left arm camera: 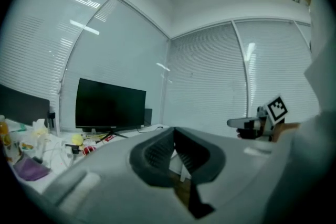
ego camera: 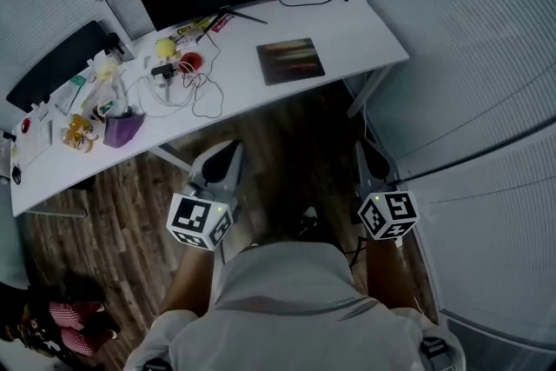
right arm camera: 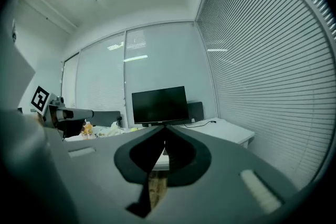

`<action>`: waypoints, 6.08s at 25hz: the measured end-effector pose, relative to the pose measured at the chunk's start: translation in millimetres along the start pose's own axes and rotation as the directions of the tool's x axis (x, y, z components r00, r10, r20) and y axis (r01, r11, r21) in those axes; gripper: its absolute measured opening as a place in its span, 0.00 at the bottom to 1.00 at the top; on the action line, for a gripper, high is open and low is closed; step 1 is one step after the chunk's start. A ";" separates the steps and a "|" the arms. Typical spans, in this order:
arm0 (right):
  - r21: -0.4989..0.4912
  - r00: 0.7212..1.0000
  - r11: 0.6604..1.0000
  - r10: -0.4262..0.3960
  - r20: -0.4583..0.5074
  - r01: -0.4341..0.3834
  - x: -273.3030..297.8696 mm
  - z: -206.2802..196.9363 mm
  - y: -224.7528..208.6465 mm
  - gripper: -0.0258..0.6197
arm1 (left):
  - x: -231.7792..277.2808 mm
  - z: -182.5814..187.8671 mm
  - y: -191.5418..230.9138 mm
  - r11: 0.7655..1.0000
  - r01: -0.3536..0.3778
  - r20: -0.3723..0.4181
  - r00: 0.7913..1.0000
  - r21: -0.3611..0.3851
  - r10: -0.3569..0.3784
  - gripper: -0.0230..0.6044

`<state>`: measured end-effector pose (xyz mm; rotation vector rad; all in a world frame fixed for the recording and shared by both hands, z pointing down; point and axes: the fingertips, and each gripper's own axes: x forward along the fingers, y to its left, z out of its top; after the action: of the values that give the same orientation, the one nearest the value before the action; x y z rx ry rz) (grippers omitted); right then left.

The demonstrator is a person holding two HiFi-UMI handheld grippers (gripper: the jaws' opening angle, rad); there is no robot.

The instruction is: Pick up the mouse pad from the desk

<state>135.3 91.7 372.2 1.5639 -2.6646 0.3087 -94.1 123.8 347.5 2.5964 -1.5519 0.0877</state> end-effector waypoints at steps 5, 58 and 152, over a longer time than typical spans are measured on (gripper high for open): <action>0.022 0.999 0.999 0.032 0.004 -0.032 31.0 16.0 -77.4 0.05 | 74.0 16.8 -21.1 1.000 -0.030 0.002 1.000 0.005 0.030 0.04; -0.003 0.764 0.978 0.160 -0.625 -0.207 493.7 -137.3 -209.8 0.29 | 416.9 -165.6 249.3 0.941 -0.280 -0.490 0.857 -0.190 0.156 0.21; -0.207 0.962 0.949 0.260 0.087 -0.238 416.7 176.2 -125.4 0.11 | 396.6 132.6 179.6 0.978 -0.190 0.104 0.978 0.083 0.181 0.12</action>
<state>51.2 -359.5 273.5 1.2262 -2.8784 -0.0383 -65.5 -324.0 271.6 2.5515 -1.8647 0.0532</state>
